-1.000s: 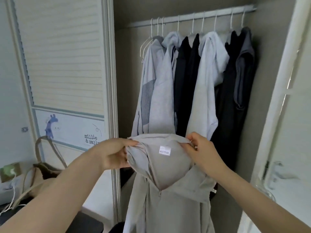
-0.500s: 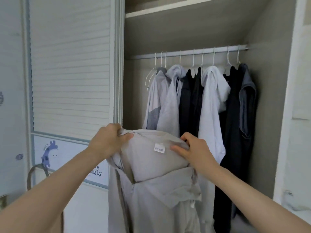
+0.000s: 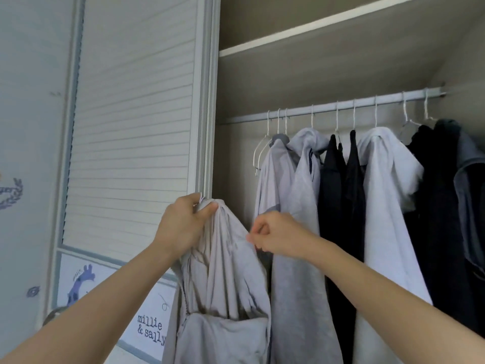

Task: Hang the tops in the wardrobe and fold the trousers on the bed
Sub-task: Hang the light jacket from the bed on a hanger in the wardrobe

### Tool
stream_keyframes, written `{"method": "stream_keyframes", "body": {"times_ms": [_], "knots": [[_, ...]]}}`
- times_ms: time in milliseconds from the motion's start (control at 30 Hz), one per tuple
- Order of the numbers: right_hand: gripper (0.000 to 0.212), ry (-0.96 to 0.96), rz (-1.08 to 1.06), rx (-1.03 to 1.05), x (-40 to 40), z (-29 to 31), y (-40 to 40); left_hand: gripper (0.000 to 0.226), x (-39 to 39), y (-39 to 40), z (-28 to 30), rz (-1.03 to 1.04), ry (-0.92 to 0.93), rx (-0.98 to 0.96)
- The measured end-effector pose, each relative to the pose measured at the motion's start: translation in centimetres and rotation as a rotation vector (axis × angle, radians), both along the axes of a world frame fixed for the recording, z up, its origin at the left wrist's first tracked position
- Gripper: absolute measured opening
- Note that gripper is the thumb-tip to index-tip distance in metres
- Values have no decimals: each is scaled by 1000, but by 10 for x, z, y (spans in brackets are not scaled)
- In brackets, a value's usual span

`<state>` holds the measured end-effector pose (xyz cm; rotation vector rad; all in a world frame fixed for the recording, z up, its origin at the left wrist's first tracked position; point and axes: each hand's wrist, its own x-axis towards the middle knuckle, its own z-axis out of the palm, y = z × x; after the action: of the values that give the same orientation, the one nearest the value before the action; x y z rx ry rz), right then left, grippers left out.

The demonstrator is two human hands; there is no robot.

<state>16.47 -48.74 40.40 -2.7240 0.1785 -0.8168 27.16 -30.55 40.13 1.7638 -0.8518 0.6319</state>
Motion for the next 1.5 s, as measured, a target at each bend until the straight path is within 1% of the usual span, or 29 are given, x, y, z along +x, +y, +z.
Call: {"method": "stream_keyframes", "body": {"times_ms": [100, 200, 300, 400, 467, 600, 667, 767, 867, 933, 1100, 1167, 1267, 1333, 1367, 1467, 1500], "knots": [[7, -271, -30, 14, 37, 49, -13, 36, 16, -26, 13, -18, -43, 9], [19, -452, -103, -22, 79, 101, -25, 34, 32, -49, 19, 19, -136, 48], [29, -537, -200, -78, 121, 145, -37, 34, 48, -68, 20, 155, -272, 66], [39, -507, -316, -80, 151, 170, -46, 25, 57, -77, 14, 212, -391, 104], [44, -484, -409, -79, 168, 182, -58, 23, 65, -84, 13, 225, -409, 116], [51, -367, -600, -112, 189, 192, -80, 44, 83, -91, 11, 289, -352, 150], [46, -282, -690, -193, 193, 192, -87, 46, 89, -92, 11, 314, -372, 148], [39, -151, -805, -346, 191, 190, -97, 43, 92, -91, 11, 327, -383, 165], [41, -90, -897, -335, 192, 185, -108, 39, 93, -89, 12, 323, -366, 188], [41, -104, -917, -328, 196, 180, -113, 38, 94, -89, 11, 323, -361, 205], [39, -238, -839, -383, 205, 174, -117, 43, 94, -88, 10, 353, -378, 254], [42, -201, -870, -364, 207, 173, -116, 39, 94, -88, 10, 354, -378, 270], [34, -101, -907, -305, 209, 173, -118, 31, 94, -86, 9, 352, -381, 286], [31, -97, -898, -293, 209, 171, -121, 29, 94, -86, 9, 351, -386, 286], [33, -122, -893, -299, 209, 168, -123, 29, 95, -86, 9, 352, -389, 286], [50, -273, -872, -282, 206, 163, -126, 32, 96, -85, 9, 337, -395, 280], [51, -316, -854, -281, 204, 163, -127, 31, 96, -85, 9, 333, -396, 275]]}}
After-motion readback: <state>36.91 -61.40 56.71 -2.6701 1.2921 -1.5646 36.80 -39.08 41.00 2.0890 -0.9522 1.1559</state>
